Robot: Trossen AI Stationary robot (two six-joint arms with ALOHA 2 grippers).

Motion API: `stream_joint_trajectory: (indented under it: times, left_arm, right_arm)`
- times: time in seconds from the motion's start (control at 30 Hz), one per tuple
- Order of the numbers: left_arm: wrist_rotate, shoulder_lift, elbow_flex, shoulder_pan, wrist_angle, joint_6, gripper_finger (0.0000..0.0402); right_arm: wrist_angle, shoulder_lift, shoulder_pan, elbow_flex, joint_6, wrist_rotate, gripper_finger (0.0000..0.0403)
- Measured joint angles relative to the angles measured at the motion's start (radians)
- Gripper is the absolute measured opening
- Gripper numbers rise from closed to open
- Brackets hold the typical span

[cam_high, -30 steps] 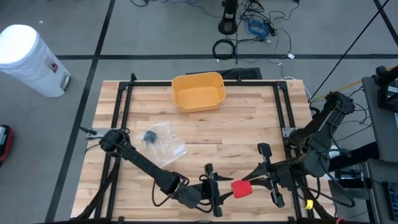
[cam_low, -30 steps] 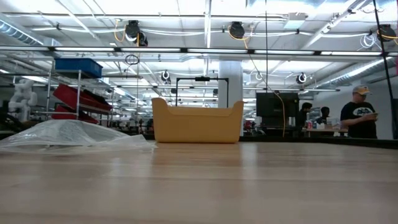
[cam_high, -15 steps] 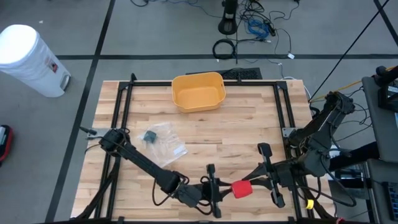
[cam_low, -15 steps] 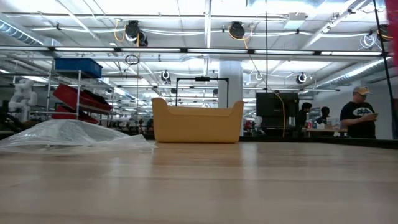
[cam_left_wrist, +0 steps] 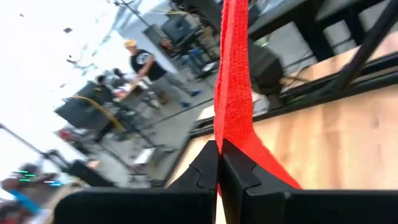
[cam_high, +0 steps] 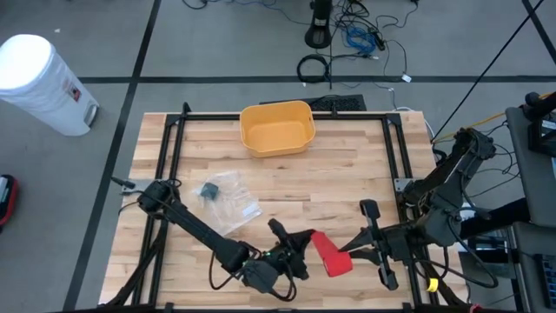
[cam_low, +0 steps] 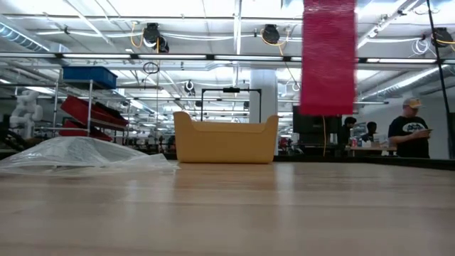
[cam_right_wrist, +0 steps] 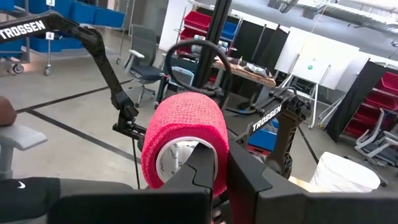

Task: Roll bandage
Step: Roll the red bandage

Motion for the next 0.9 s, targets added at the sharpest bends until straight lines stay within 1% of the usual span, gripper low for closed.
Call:
stream_joint_trajectory:
  times: [0.07,0.2,0.33,0.43,0.57,0.73,0.8,0.9]
  left_arm:
    - [-0.025,-0.008,0.0,0.0,0.011,0.052,0.0004]
    - [-0.029,-0.04,0.0,-0.003,0.025,0.15,0.0004]
    - [-0.052,-0.091,0.0,-0.009,0.026,0.213,0.0004]
    - [-0.065,-0.126,0.0,-0.016,0.025,0.25,0.0004]
    - [-0.061,-0.164,0.0,-0.019,0.026,0.262,0.0004]
    - [-0.054,-0.182,0.0,-0.019,0.031,0.301,0.0004]
    - [-0.051,-0.185,0.0,-0.016,0.053,0.323,0.0004]
    - [-0.051,-0.186,0.0,-0.016,0.113,0.402,0.0004]
  right_arm:
    - [0.002,0.006,0.0,0.0,0.008,0.0,0.0015]
    - [0.001,0.028,0.0,0.0,0.008,-0.004,0.0015]
    - [0.017,0.035,0.0,0.0,0.011,-0.004,0.0015]
    - [0.016,0.036,0.002,0.0,0.029,-0.006,0.0015]
    - [0.016,0.036,0.003,0.0,0.043,-0.008,0.0015]
    - [0.016,0.049,0.002,0.0,0.055,-0.008,0.0015]
    - [0.016,0.057,0.003,0.0,0.055,-0.008,0.0015]
    - [0.016,0.066,0.001,0.0,0.055,-0.007,0.0015]
